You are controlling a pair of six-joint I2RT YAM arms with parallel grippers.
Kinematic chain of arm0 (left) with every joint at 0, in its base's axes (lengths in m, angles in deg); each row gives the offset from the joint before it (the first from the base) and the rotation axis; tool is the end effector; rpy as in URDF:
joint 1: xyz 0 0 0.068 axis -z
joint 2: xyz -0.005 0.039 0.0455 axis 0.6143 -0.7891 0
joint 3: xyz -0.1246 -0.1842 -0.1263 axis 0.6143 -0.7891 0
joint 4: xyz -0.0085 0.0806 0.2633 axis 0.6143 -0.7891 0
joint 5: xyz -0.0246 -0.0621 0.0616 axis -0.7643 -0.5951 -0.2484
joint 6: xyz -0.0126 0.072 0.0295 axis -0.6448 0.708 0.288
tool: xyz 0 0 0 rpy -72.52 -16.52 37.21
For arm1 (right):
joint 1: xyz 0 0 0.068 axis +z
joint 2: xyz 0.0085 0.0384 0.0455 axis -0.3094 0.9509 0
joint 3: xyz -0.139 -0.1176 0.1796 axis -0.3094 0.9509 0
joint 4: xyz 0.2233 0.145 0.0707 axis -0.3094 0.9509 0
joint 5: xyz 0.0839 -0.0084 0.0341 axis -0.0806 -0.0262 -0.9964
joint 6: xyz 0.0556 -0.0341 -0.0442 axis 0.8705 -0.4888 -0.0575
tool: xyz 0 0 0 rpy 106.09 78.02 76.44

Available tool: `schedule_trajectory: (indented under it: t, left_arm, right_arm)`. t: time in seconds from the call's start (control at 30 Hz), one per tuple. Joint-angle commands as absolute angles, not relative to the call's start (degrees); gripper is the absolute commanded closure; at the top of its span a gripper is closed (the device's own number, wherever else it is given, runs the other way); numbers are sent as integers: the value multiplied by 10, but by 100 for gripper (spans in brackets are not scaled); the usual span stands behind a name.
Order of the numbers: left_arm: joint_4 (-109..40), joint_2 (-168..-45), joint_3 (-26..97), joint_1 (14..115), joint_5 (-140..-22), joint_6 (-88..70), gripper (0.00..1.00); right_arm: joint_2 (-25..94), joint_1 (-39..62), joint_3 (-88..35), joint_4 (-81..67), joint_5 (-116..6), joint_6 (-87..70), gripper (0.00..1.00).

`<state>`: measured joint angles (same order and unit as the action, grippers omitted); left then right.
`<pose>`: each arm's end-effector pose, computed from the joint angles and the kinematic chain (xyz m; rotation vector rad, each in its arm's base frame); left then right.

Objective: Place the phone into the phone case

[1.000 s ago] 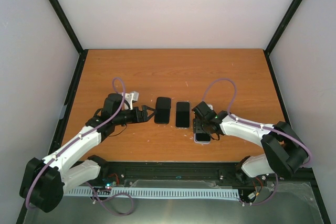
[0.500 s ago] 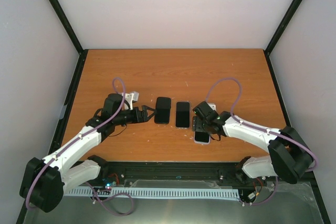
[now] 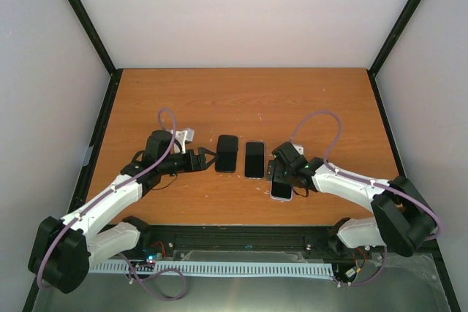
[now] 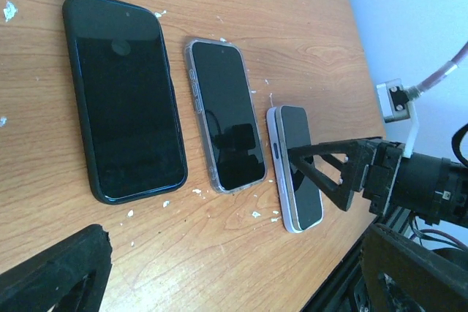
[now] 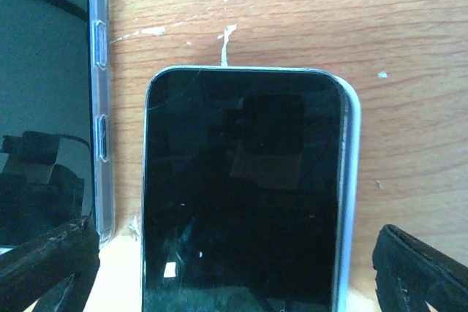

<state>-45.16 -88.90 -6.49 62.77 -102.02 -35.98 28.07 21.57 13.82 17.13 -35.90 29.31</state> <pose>0.2175 -0.1373 0.1766 0.0368 2.3628 -1.1442 0.2060 0.1530 0.1062 0.1732 2.6599 0.2171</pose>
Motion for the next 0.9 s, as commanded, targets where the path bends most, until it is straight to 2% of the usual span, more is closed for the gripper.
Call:
schedule_trajectory:
  t: [0.0,0.13,0.47,0.87]
  left_arm:
    - [-439,-892,-66,631,-1031,-360,7]
    - [-439,-894,-66,632,-1031,-359,9]
    - [-420,-911,-65,632,-1051,-382,17]
    - [-326,-943,-133,656,-1085,-460,27]
  right_arm:
    - [317,206,141,121,-378,286,0]
    - [344,206,138,123,-377,271,1]
    - [337,232,155,86,-477,229,13]
    - [304,314,194,-8,-536,334,17]
